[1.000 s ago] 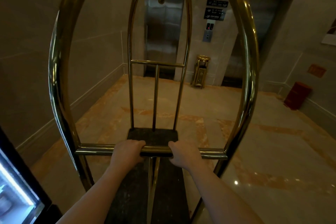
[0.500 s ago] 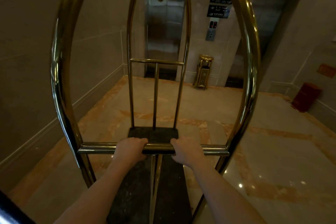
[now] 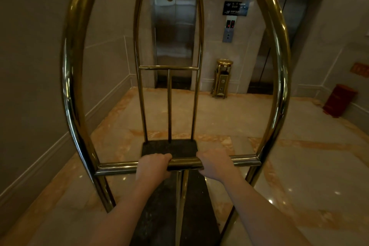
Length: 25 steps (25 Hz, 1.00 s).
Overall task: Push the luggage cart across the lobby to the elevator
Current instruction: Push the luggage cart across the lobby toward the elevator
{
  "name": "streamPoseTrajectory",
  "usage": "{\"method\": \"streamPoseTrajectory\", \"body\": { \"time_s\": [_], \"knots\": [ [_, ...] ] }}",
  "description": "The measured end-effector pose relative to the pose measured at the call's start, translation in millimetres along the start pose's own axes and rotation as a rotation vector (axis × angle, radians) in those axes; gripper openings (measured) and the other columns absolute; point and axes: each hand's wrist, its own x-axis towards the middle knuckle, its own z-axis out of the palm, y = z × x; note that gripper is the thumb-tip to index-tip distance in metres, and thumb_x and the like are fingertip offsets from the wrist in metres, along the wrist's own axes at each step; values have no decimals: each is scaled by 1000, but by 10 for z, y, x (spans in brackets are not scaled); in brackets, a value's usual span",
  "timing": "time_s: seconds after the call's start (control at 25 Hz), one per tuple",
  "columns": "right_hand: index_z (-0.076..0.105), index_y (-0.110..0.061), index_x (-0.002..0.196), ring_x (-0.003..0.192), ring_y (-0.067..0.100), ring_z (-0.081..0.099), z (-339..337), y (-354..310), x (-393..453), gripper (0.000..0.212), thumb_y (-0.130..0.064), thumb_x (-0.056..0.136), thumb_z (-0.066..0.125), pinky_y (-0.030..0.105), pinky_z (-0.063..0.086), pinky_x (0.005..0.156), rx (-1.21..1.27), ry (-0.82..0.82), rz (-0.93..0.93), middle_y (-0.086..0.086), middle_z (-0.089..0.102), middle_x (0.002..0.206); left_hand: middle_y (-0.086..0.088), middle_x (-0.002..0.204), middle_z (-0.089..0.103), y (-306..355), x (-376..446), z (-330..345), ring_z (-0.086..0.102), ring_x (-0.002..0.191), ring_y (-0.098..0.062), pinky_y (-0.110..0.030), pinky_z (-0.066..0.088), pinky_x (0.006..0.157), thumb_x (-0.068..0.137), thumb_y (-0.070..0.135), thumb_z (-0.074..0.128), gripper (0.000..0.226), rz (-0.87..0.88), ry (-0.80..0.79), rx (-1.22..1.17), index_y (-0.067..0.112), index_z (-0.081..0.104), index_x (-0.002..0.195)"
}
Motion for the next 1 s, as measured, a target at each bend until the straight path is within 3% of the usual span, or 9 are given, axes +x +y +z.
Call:
{"method": "streamPoseTrajectory", "body": {
  "time_s": [0.2,0.4,0.68,1.0],
  "knots": [
    [57,-22,95,75,19,60,43,283,453,18,-37,87,62,33,44,66,-25,-3,-14,-1,64,83,7,82,63,-118,531,107,60,72,-10,-27,53,69,86,35,64,16,-6,13,11,31,56,99],
    [56,-21,101,77,19,60,117,599,925,22,-38,88,62,30,37,60,-44,8,-18,-1,64,86,8,80,63,-261,1106,230,59,71,-8,-26,52,66,83,39,68,19,-53,21,8,34,57,97],
    [55,-18,105,79,21,61,272,993,1648,25,-36,90,62,37,50,74,-28,21,-30,1,64,87,8,85,64,-495,1881,298,61,78,-10,-29,55,71,83,38,66,19,-71,3,-2,35,57,99],
    [55,-17,105,77,21,60,395,1356,2419,25,-35,90,63,35,47,68,-22,13,-32,2,62,85,9,85,64,-781,2694,384,61,79,-9,-31,55,70,82,37,67,18,-95,-26,12,36,57,96]
  ]
}}
